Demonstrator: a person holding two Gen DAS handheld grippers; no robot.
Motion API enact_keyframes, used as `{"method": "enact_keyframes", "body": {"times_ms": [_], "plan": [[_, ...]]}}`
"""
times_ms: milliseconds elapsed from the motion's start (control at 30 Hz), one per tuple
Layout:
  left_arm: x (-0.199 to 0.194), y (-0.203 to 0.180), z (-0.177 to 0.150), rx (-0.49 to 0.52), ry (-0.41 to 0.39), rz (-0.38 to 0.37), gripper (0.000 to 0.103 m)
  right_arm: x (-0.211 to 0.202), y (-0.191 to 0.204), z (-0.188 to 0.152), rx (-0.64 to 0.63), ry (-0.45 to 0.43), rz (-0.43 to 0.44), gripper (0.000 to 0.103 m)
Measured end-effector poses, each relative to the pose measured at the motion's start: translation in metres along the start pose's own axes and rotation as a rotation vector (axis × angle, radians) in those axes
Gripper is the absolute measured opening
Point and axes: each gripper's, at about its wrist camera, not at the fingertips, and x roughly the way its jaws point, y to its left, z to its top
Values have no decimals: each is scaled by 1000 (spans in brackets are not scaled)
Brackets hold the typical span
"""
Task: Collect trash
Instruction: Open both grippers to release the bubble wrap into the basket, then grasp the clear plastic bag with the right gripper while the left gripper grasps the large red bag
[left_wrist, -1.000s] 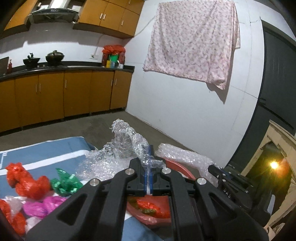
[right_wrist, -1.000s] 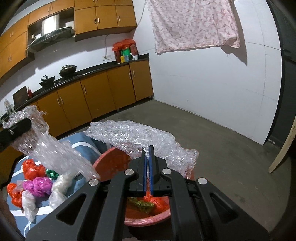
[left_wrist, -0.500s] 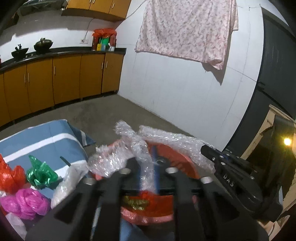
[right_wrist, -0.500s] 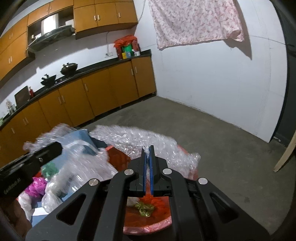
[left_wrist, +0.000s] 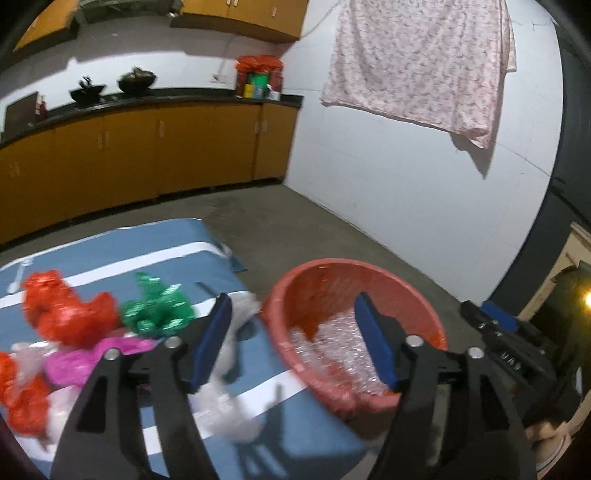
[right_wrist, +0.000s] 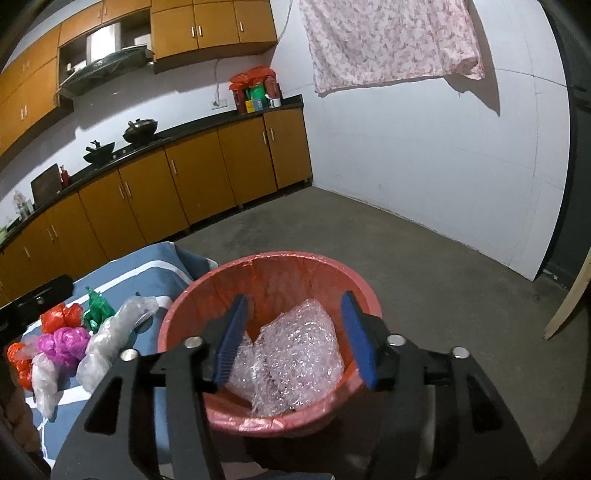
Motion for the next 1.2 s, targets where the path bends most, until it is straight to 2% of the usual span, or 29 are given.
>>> {"method": "enact_keyframes", "body": {"times_ms": [133,367,633,900,1200], "plan": [[-35,15,-14,22,-42,86,83,-7,7,-8,-5,-1,8,69],[-91,53,-49,50,-91,267,89,-16,34,-25,-14,22,54,79],[-130,128,-82,-72,-54,471,90,-17,81,-36,-66,52,132,81],[-148,178,-107,-223,-15,547,91,-15,117,-48,-132,90,184,82],[-125,221,-99,-323,22,592,91,9,159,-50,-158,141,226,82]]}}
